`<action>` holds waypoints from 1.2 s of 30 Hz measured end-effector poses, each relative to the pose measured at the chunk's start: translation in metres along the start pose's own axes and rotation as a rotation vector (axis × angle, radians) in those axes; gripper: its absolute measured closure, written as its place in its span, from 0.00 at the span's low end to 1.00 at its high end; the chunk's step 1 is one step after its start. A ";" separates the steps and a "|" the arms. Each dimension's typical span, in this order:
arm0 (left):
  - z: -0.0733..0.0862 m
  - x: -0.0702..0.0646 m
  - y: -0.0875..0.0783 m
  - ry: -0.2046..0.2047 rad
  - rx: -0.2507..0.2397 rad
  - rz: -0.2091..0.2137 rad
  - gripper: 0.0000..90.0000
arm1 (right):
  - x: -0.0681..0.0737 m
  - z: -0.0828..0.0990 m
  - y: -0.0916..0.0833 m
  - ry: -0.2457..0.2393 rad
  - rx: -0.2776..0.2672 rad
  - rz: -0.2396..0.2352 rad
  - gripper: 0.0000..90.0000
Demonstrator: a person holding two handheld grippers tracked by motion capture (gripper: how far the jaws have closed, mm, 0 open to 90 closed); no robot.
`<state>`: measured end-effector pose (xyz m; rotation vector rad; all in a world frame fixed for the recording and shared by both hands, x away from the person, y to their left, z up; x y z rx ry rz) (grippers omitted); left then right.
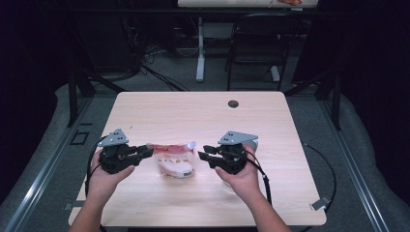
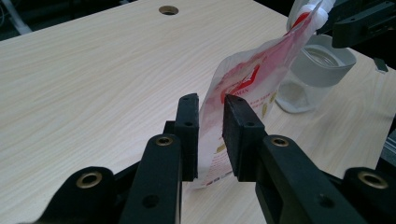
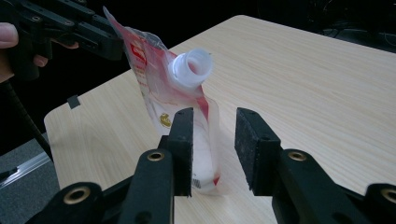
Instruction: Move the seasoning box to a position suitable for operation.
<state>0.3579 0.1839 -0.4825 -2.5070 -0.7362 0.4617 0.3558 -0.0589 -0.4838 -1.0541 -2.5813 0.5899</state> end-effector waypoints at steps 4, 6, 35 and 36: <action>0.000 0.000 0.001 0.000 -0.004 0.003 0.86 | 0.001 -0.003 0.006 0.001 -0.007 -0.003 0.71; 0.000 0.000 0.001 -0.001 -0.006 0.003 0.86 | 0.002 -0.004 0.008 0.009 -0.005 -0.012 0.71; 0.000 0.000 0.003 0.008 -0.002 0.007 0.92 | 0.015 -0.012 0.021 -0.049 -0.010 -0.011 0.72; -0.001 -0.001 0.003 0.009 -0.005 0.011 0.93 | 0.016 -0.014 0.019 -0.044 -0.030 -0.017 0.74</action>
Point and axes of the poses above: each handheld gripper's, and its own axes: y roughly forward along the jaws, z roughly out of its underside, x roughly to its left, the point moved 7 cm from there along y, roughly forward along the jaws, and after that the axes turned 7 degrees about z, right-handed, at the moved point
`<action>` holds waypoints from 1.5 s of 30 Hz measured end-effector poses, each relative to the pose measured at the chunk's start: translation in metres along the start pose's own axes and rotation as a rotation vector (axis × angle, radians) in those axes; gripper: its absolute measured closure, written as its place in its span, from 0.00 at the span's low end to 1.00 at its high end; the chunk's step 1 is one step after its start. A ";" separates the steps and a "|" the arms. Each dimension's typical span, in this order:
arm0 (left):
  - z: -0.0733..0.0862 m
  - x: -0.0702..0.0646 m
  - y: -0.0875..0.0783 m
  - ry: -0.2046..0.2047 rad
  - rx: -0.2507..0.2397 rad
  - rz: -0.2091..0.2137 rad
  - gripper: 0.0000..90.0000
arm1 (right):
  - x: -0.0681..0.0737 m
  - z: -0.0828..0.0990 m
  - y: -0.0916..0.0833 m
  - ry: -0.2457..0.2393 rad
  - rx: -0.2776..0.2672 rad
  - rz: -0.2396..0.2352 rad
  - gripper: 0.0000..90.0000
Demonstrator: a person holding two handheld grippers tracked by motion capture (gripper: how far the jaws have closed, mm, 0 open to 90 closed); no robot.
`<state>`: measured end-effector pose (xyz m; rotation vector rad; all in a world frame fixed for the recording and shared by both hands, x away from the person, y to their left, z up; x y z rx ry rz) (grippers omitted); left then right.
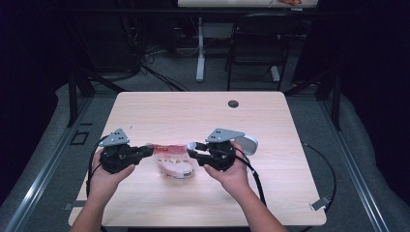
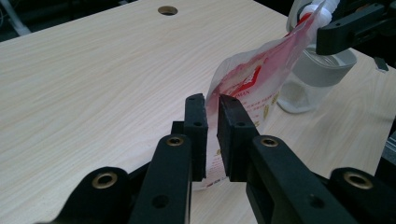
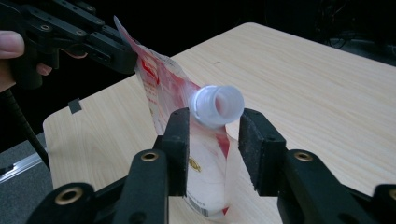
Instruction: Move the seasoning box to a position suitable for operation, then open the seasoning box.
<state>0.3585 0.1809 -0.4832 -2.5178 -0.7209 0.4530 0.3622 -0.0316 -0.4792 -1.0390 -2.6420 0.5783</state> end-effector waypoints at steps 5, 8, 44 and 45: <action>0.000 0.000 0.000 -0.010 0.002 -0.004 0.96 | 0.001 -0.001 -0.002 0.017 0.001 -0.015 0.75; 0.000 -0.001 -0.001 -0.003 0.005 -0.008 1.00 | 0.002 -0.001 -0.003 0.019 0.005 -0.018 0.75; -0.005 -0.037 0.015 0.044 0.025 0.083 1.00 | -0.004 0.020 -0.045 0.051 -0.002 -0.006 0.75; -0.005 -0.038 0.017 0.043 0.021 0.085 1.00 | -0.004 0.020 -0.045 0.051 -0.002 -0.003 0.75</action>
Point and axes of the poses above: each handheld gripper's, and its own axes: y roughly forward along the jaws, z roughly out of its underside, x roughly to its left, the point moved 7 cm from there along y, roughly forward along the jaws, and after that the axes turned 7 degrees about z, right-handed, at the moved point
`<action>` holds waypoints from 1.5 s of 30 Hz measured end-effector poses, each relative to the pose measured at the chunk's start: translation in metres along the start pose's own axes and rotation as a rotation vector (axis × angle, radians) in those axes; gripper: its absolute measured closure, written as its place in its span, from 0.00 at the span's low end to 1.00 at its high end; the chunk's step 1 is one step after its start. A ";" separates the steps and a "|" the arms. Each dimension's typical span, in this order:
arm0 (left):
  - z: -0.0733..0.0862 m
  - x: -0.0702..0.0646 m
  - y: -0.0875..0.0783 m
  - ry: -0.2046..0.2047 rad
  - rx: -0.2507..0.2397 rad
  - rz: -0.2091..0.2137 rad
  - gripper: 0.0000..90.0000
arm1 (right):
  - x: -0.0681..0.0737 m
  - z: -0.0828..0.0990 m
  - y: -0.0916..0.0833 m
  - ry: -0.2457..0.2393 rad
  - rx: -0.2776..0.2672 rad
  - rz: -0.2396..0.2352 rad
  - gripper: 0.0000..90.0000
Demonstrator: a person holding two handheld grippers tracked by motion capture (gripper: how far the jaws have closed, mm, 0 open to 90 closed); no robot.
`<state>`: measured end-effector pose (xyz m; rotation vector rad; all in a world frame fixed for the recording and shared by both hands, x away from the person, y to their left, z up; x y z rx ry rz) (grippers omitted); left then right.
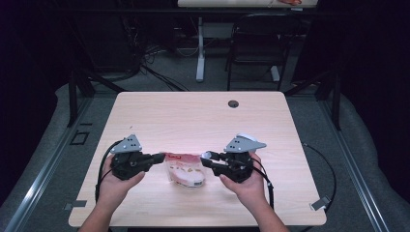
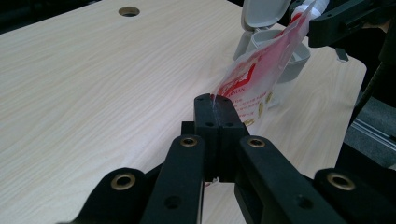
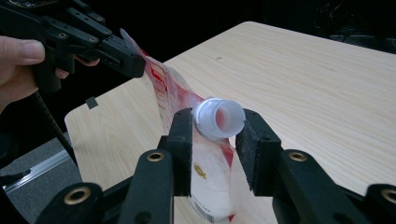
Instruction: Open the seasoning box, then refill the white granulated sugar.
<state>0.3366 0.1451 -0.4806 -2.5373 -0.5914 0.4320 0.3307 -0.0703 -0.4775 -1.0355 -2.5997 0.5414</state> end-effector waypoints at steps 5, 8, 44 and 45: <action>-0.001 -0.003 0.004 0.007 0.005 0.012 1.00 | -0.002 0.002 -0.005 0.004 -0.001 0.010 0.75; -0.001 -0.005 0.005 0.012 0.005 0.020 1.00 | -0.002 0.004 -0.008 0.006 -0.002 0.012 0.75; -0.002 -0.006 -0.001 -0.033 0.034 0.052 0.72 | -0.006 -0.028 -0.045 -0.036 0.016 -0.006 0.62; -0.002 -0.006 -0.002 -0.037 0.036 0.054 0.72 | -0.006 -0.031 -0.046 -0.037 0.019 -0.007 0.61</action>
Point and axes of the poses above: each handheld gripper's, and its own axes: y roughly forward along the jaws, z roughly out of its underside, x roughly to its left, the point moved 7 cm from there along y, roughly forward along the jaws, and after that the axes turned 7 degrees about z, right-handed, at the moved point
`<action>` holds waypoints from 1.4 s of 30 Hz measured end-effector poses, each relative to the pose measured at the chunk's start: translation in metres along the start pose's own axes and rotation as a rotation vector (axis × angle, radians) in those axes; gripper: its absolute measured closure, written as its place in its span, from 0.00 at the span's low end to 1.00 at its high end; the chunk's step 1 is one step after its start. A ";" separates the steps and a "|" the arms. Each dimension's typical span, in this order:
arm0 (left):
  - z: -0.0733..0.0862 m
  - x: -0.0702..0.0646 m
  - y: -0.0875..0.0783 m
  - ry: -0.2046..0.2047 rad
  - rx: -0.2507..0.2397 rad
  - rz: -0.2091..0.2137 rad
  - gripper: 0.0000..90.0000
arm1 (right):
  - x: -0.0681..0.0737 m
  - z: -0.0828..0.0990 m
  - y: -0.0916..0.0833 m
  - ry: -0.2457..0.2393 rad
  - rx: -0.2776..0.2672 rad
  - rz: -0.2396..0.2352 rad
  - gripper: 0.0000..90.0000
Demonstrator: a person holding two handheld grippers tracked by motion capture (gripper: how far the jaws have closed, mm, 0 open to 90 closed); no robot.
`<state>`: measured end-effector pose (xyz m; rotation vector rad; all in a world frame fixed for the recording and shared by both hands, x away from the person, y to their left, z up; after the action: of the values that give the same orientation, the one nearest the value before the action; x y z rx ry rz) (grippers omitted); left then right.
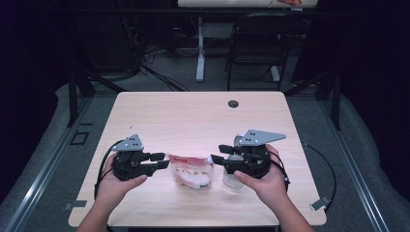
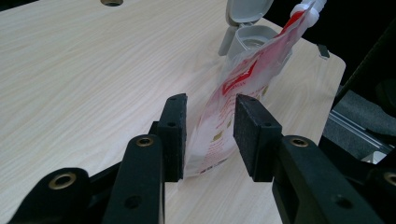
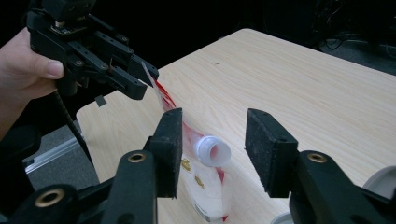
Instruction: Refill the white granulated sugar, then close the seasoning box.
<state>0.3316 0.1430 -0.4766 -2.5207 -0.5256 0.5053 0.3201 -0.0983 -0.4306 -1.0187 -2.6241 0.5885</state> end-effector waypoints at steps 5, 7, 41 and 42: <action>-0.003 0.003 -0.010 -0.015 -0.036 -0.015 0.70 | -0.002 -0.014 0.001 0.001 0.019 -0.005 0.57; -0.004 0.005 -0.017 -0.028 -0.042 -0.027 0.70 | -0.003 -0.020 0.004 -0.012 0.028 -0.009 0.52; 0.004 0.021 -0.031 -0.063 -0.070 -0.056 0.63 | 0.039 -0.040 0.065 -0.312 0.332 -0.141 0.70; 0.004 0.021 -0.031 -0.062 -0.070 -0.058 0.63 | 0.041 -0.040 0.066 -0.320 0.338 -0.145 0.70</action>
<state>0.3397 0.1788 -0.4682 -2.5546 -0.6486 0.5537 0.3444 -0.0152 -0.4222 -0.6705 -2.6957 1.1948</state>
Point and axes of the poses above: each handheld gripper's, and its own axes: y roughly forward along the jaws, z roughly out of its underside, x roughly to its left, the point moved 7 cm from there along y, roughly forward along the jaws, and after that the axes turned 7 degrees about z, right-handed, at the moved point
